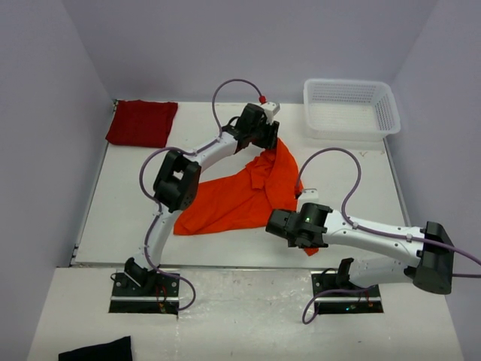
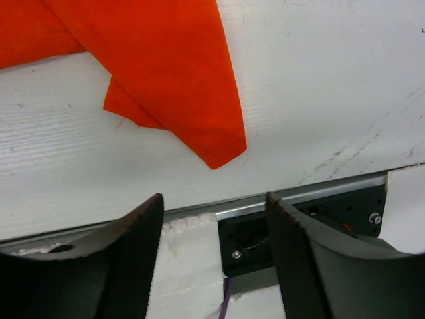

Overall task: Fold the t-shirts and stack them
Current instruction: Flatten out the tshirt

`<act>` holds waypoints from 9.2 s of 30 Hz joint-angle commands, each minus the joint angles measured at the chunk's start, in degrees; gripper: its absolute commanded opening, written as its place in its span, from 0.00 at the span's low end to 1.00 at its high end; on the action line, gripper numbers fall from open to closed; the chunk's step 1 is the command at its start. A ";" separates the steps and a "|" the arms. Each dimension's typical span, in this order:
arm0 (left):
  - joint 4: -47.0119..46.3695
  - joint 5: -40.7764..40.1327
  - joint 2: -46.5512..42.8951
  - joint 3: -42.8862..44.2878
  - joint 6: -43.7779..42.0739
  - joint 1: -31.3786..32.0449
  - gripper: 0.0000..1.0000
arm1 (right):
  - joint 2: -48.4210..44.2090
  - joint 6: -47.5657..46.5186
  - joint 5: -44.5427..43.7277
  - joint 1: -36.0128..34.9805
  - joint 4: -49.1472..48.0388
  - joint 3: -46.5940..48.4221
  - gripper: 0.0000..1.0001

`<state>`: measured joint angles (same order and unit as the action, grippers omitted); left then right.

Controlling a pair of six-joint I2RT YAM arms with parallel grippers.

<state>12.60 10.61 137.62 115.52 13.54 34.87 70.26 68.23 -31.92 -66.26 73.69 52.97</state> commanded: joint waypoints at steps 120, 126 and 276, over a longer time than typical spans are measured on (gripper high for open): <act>6.56 -7.54 -81.20 -62.53 17.05 -15.45 0.80 | 55.78 -40.80 -3.06 17.57 -17.18 49.60 0.24; 5.86 -6.74 -80.67 -63.58 17.13 -15.45 0.80 | 55.69 -41.42 -3.23 17.83 -17.09 51.00 0.22; 15.87 -25.29 -73.81 -82.48 37.70 -6.31 0.00 | 35.30 -43.00 10.83 21.96 -37.75 24.90 0.00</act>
<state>28.40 -14.57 65.49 31.81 50.48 28.93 105.78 24.51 -21.30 -44.23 35.20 75.83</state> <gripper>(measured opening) 0.008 0.006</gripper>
